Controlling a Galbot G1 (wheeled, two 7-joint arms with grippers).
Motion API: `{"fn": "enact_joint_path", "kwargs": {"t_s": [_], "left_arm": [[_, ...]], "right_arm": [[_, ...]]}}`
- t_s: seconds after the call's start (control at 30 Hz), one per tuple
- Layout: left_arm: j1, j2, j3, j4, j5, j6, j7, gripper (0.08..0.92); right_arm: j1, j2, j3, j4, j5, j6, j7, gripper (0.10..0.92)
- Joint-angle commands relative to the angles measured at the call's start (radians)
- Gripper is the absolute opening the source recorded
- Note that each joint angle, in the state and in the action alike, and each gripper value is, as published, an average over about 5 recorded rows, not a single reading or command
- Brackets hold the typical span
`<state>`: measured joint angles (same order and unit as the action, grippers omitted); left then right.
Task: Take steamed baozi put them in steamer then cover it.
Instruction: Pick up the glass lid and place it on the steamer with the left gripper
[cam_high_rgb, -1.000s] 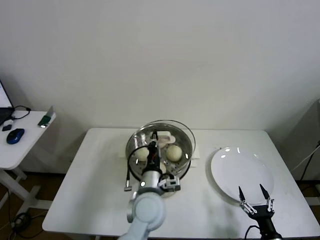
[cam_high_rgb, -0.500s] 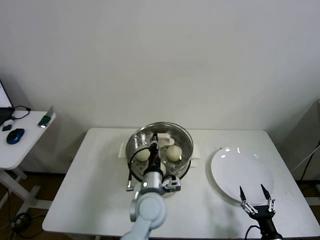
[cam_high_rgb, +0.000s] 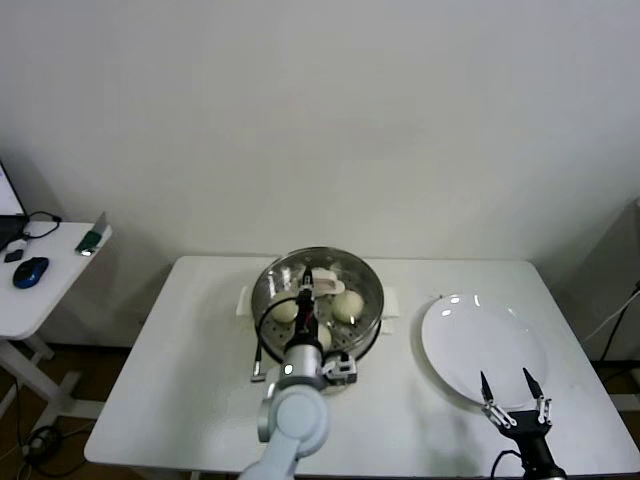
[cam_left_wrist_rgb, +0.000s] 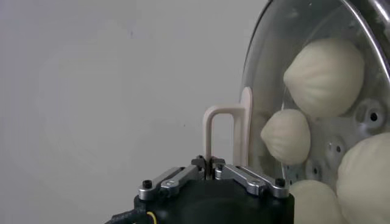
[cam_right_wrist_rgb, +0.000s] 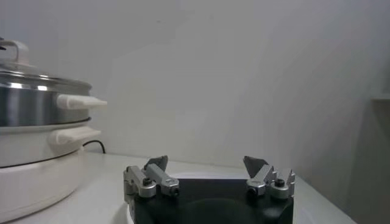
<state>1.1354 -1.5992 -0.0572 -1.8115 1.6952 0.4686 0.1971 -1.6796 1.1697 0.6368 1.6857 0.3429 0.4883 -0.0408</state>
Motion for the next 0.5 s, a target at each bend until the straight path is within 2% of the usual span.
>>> {"fn": "enact_joint_path", "kwargs": {"t_s": [0.03, 0.37, 0.5], "left_arm": [[-0.002, 0.002, -0.006, 0.013, -0.003, -0.001, -0.012, 0.138], [0.008, 0.019, 0.016, -0.034, -0.036, 0.001, -0.014, 0.141], [0.019, 0.037, 0.026, -0.068, -0.054, 0.003, 0.003, 0.213]], "right_arm": [[0.0, 0.003, 0.0, 0.0, 0.0, 0.002, 0.001, 0.823], [-0.003, 0.004, -0.006, 0.009, 0.023, -0.027, 0.024, 0.823], [-0.006, 0.002, -0.012, 0.015, 0.049, -0.033, 0.056, 0.823]]}}
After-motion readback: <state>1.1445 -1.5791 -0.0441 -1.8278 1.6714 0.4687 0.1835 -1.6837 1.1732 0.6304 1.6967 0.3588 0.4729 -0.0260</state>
